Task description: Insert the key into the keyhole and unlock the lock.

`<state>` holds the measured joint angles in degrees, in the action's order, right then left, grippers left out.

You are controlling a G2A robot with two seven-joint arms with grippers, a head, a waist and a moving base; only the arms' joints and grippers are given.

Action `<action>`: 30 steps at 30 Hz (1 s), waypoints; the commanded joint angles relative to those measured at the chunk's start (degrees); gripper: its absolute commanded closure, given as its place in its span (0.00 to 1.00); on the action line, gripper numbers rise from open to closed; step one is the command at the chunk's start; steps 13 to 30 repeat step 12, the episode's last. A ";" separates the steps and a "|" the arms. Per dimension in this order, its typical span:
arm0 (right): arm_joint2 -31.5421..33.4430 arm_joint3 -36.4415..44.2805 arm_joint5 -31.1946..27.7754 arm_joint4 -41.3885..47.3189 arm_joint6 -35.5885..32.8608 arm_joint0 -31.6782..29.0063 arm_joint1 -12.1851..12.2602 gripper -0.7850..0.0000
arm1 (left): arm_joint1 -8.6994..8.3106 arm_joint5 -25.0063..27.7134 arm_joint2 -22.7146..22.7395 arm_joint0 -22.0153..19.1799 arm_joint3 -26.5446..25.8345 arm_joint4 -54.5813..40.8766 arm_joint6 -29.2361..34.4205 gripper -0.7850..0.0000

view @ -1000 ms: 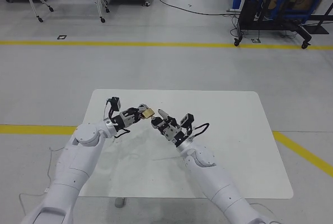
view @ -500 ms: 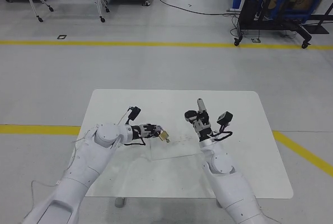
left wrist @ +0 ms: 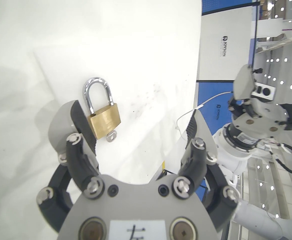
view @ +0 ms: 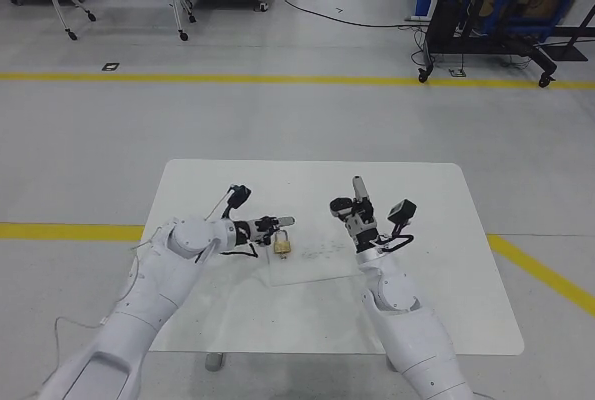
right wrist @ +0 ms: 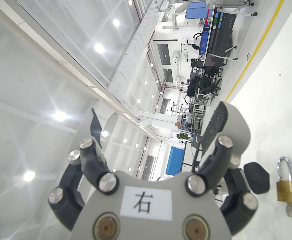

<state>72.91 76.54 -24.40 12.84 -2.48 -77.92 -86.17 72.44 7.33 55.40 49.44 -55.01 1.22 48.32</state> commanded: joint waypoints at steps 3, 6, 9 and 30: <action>0.88 -2.89 -2.87 -11.79 12.12 2.07 -0.09 0.00 | -0.62 6.55 1.61 1.90 -3.95 4.51 -8.78 0.00; 2.66 -3.06 -5.94 -20.54 18.51 2.60 0.20 0.00 | -1.91 18.09 4.51 4.82 -10.94 16.94 -23.23 0.00; 4.70 -0.54 -9.75 -24.58 22.45 1.33 0.51 0.00 | -3.29 23.05 7.70 11.83 -17.81 30.11 -37.48 0.00; 5.79 0.70 -11.77 -26.39 23.34 0.55 0.72 0.00 | -3.80 20.31 8.73 14.56 -19.54 35.06 -38.83 0.00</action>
